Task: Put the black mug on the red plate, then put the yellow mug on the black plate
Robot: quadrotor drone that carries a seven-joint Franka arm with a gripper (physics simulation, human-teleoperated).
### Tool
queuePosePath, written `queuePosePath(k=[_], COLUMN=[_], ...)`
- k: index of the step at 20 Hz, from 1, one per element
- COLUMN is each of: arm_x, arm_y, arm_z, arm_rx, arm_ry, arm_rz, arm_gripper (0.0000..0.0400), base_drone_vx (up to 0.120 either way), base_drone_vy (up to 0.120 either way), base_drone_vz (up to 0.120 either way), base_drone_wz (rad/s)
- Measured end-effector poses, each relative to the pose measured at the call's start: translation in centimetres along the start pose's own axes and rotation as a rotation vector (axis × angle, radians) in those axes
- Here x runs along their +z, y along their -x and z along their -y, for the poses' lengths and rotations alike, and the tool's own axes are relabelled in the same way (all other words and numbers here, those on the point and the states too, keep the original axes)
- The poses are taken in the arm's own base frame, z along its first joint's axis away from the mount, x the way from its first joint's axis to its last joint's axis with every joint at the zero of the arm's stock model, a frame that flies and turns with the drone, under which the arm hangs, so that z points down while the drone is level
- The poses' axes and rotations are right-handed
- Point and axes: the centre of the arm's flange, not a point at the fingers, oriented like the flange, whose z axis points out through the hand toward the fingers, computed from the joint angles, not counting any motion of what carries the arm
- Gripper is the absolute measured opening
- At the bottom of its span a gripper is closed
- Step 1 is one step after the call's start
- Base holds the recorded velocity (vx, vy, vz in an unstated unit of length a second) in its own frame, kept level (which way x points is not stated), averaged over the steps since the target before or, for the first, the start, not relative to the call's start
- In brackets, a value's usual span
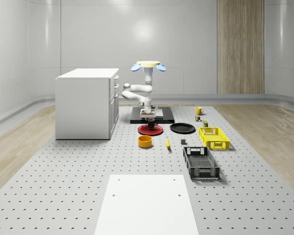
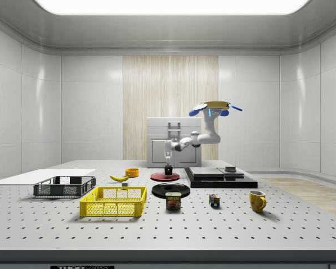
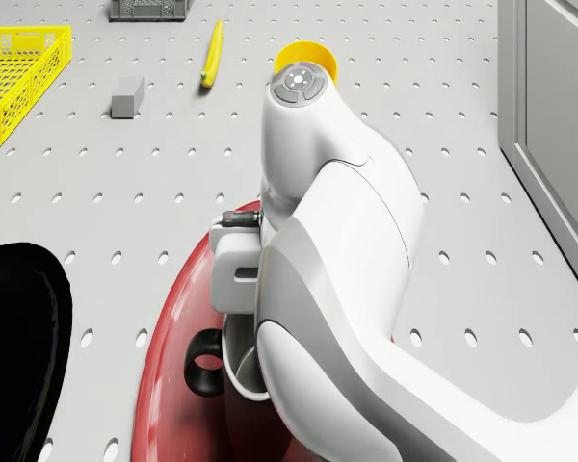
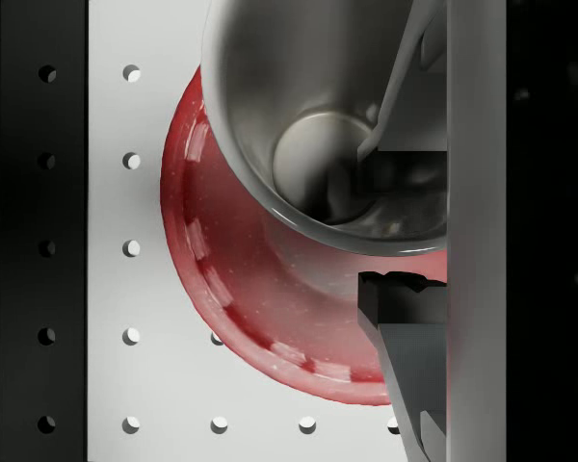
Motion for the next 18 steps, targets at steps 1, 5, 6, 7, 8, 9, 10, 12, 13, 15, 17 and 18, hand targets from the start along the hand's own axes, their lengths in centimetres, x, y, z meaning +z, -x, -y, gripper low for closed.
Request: queuePosePath(k=[1, 5, 6, 7, 8, 9, 10, 12, 13, 15, 17, 18], arm_x=[0.0, 0.2, 0.2, 0.2, 0.2, 0.4, 0.5, 1.0, 1.2, 1.7, 1.9, 1.9], arm_y=[-0.2, -1.1, -1.4, -1.7, -1.9, -2.1, -2.3, -2.5, -2.6, -2.7, -2.8, -2.8], arm_z=[0.2, 0.3, 0.2, 0.0, -0.1, -0.2, -0.3, -0.4, -0.5, -0.6, -0.6, -0.6], arm_rx=[0.000, 0.000, 0.000, 0.000, 0.000, 0.000, 0.000, 0.000, 0.000, 0.000, 0.000, 0.000], arm_ry=[0.000, 0.000, 0.000, 0.000, 0.000, 0.000, 0.000, 0.000, 0.000, 0.000, 0.000, 0.000], arm_rz=[0.000, 0.000, 0.000, 0.000, 0.000, 0.000, 0.000, 0.000, 0.000, 0.001, 0.001, 0.001], arm_gripper=[0.0110, 0.0110, 0.0110, 0.0110, 0.0110, 0.0110, 0.0110, 0.0110, 0.0110, 0.0154, 0.0251, 0.0284], base_drone_vx=[0.000, 0.000, 0.000, 0.000, 0.000, 0.000, 0.000, 0.000, 0.000, 0.000, 0.000, 0.000], base_drone_vy=[0.000, 0.000, 0.000, 0.000, 0.000, 0.000, 0.000, 0.000, 0.000, 0.000, 0.000, 0.000], base_drone_vz=[0.000, 0.000, 0.000, 0.000, 0.000, 0.000, 0.000, 0.000, 0.000, 0.000, 0.000, 0.000], base_drone_wz=[0.000, 0.000, 0.000, 0.000, 0.000, 0.000, 0.000, 0.000, 0.000, 0.000, 0.000, 0.000])
